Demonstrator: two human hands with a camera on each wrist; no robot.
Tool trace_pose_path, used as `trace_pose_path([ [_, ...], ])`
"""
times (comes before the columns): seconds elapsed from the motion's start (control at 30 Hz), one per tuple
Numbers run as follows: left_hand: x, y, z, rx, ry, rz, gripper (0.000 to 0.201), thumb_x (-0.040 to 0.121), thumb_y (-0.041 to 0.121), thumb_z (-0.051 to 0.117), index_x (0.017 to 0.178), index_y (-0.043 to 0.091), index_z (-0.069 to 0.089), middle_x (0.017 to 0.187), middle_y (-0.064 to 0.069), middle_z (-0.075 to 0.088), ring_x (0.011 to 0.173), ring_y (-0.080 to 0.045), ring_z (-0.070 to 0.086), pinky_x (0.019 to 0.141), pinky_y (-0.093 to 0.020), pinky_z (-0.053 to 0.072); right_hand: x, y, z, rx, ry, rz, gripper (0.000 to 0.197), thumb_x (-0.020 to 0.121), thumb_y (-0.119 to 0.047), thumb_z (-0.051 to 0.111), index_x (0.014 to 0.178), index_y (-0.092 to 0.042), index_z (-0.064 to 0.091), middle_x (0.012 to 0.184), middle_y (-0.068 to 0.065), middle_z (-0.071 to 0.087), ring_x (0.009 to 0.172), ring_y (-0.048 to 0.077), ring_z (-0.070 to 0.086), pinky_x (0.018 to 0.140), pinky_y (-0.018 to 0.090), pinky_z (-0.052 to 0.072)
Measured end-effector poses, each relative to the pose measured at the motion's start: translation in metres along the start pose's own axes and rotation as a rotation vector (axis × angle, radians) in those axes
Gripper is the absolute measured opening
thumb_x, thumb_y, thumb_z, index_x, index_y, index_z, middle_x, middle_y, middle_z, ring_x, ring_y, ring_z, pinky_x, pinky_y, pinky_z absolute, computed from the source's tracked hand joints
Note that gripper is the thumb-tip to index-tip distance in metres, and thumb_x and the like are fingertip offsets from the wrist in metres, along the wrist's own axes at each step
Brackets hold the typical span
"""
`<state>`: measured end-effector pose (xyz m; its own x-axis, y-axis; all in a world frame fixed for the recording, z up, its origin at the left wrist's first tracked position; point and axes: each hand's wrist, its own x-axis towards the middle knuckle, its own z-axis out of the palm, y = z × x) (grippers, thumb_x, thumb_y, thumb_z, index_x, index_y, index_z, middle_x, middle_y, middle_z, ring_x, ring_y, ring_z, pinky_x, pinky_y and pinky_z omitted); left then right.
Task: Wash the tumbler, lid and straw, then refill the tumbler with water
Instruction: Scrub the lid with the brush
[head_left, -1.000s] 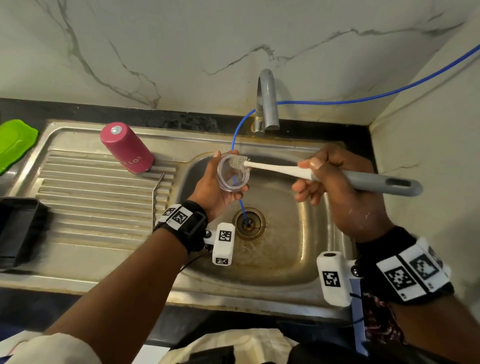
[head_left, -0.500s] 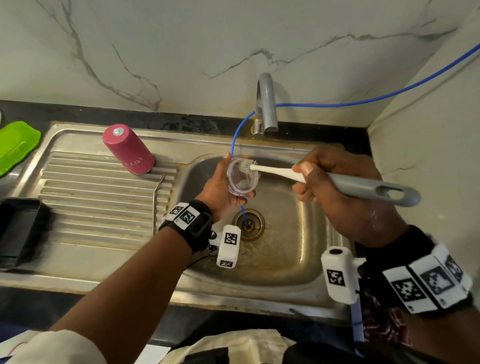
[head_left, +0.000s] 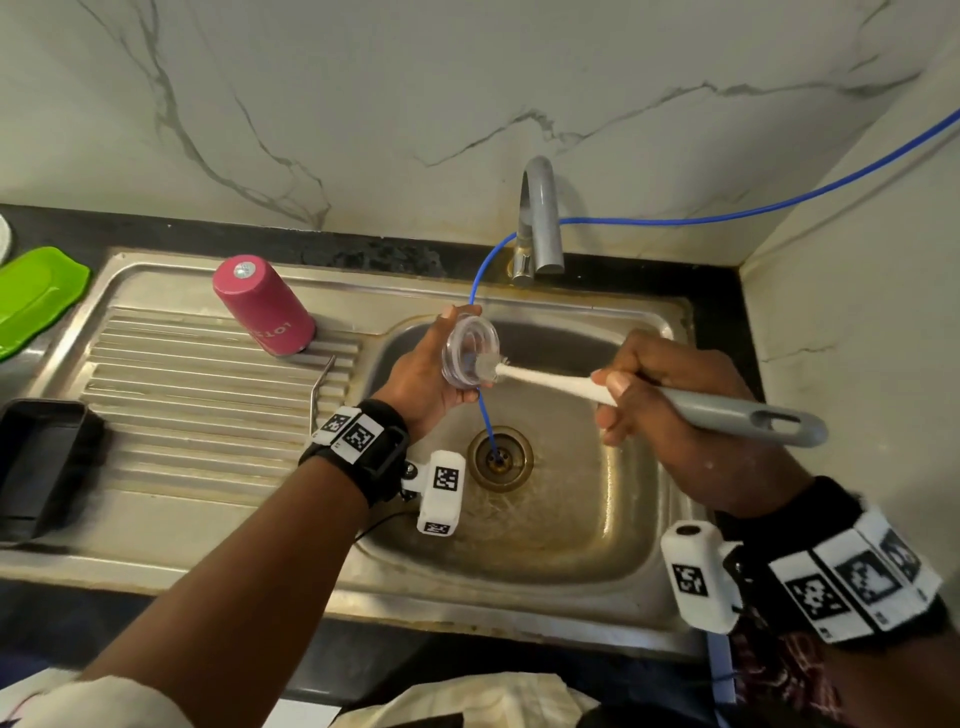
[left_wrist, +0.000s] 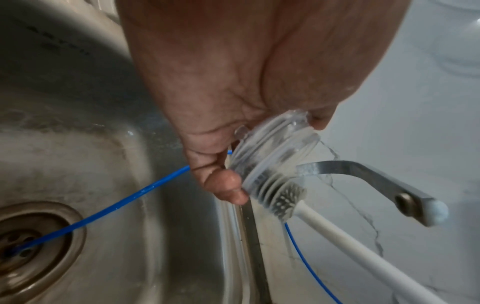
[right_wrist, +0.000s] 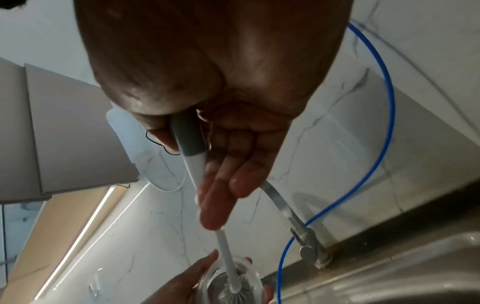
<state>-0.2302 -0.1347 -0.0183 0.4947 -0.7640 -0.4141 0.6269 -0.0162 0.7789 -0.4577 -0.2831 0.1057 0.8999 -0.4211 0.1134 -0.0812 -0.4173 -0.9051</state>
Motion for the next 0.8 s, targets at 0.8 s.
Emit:
trace_pose_path([
  [0.8,-0.001,0.012,0.017,0.066,-0.11,0.029,0.053,0.1,0.061,0.041,0.139,0.029,0.058,0.137,-0.024,0.063,0.09,-0.038,0.068,0.069,-0.038,0.053,-0.009,-0.002,0.001,0.323,0.253,0.072,0.02,0.1,-0.028,0.056,0.091,-0.012,0.064,0.074,0.013,0.076,0.059,0.034,0.075,0.055,0.028,0.055],
])
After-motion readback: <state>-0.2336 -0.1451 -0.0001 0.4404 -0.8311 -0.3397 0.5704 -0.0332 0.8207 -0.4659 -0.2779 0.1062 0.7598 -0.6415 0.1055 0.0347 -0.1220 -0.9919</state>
